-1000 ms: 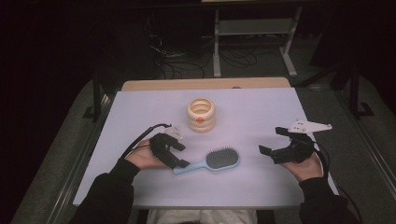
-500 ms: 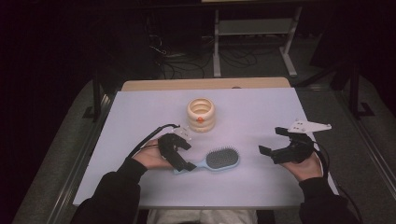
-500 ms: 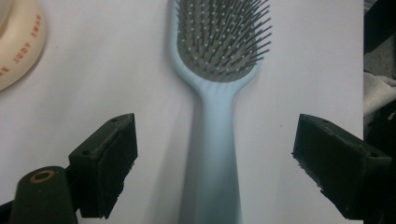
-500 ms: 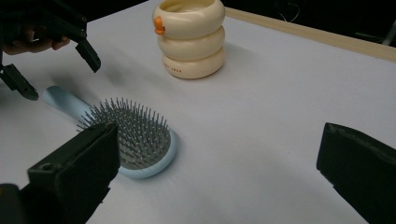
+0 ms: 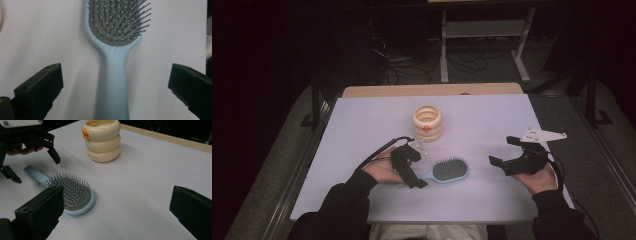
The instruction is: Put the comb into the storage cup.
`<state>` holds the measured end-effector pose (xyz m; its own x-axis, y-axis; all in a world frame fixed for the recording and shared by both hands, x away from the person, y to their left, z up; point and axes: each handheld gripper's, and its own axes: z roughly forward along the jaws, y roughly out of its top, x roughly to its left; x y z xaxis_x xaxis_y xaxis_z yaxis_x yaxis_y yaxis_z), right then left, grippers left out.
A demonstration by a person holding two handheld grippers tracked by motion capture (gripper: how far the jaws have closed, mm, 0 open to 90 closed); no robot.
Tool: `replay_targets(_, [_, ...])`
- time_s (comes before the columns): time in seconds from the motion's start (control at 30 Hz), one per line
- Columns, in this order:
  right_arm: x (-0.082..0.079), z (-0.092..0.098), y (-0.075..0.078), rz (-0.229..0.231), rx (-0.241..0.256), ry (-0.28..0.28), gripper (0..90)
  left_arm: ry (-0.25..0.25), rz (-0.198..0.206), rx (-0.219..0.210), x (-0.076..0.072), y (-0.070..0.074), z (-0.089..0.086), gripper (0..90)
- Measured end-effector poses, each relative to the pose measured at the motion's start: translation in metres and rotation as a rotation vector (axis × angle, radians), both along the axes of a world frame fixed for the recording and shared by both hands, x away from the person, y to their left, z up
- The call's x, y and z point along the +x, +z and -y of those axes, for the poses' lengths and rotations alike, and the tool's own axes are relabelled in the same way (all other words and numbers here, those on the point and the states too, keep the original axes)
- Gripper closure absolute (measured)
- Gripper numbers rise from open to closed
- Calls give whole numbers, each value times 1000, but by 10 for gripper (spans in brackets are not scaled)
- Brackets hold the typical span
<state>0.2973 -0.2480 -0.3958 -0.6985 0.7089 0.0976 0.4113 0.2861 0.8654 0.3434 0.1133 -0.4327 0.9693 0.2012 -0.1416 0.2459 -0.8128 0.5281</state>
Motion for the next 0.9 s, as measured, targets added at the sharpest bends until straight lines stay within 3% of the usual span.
replay_targets(0.27, [0, 0, 0, 1, 1, 1, 0, -31, -29, 20, -1, -8, 13, 0])
replay_targets(0.43, [0, 0, 0, 0, 0, 3, 0, -44, -15, 39, -1, -11, 17, 31])
replay_targets(0.7, [0, 0, 0, 0, -1, 3, 0, -44, 18, 64, -2, -13, 18, 164])
replay_targets(0.9, [0, 0, 0, -1, 3, 5, 0, -42, 45, 72, -3, -13, 18, 328])
